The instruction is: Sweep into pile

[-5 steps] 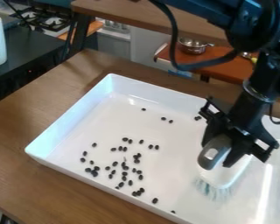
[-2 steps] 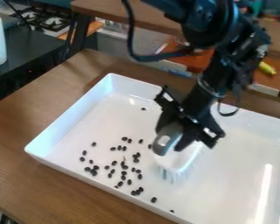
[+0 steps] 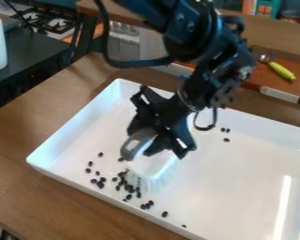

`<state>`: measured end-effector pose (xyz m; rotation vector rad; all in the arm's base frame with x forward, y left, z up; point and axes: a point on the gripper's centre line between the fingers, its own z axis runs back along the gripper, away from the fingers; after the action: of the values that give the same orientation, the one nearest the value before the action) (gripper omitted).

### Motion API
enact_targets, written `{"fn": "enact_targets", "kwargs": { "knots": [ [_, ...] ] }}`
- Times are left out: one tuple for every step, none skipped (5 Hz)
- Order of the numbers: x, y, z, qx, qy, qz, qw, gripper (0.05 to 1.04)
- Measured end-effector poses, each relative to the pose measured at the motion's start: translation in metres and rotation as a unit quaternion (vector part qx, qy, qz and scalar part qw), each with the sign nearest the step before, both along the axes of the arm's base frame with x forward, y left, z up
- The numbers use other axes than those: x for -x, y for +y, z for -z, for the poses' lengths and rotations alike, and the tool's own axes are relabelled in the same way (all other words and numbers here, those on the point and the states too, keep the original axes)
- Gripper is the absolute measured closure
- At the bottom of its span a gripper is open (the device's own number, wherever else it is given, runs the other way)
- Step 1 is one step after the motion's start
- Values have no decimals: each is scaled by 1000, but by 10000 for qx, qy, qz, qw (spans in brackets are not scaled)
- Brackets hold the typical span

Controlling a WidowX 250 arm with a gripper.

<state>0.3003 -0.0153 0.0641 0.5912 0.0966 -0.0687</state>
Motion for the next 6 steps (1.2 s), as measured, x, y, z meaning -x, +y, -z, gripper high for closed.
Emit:
{"fn": "enact_targets", "kwargs": {
  "knots": [
    [2, 14, 0, -396, -61, 23, 9992, 575],
    [1, 31, -1, -723, -156, -125, 9972, 575],
    [3, 43, -1, -1018, -273, -178, 9943, 575],
    [8, 47, -1, -1141, -327, -204, 9927, 577],
    [15, 43, -5, -1030, -326, -287, 9937, 577],
    [20, 23, -20, -797, -440, -182, 9957, 585]
  ]
}}
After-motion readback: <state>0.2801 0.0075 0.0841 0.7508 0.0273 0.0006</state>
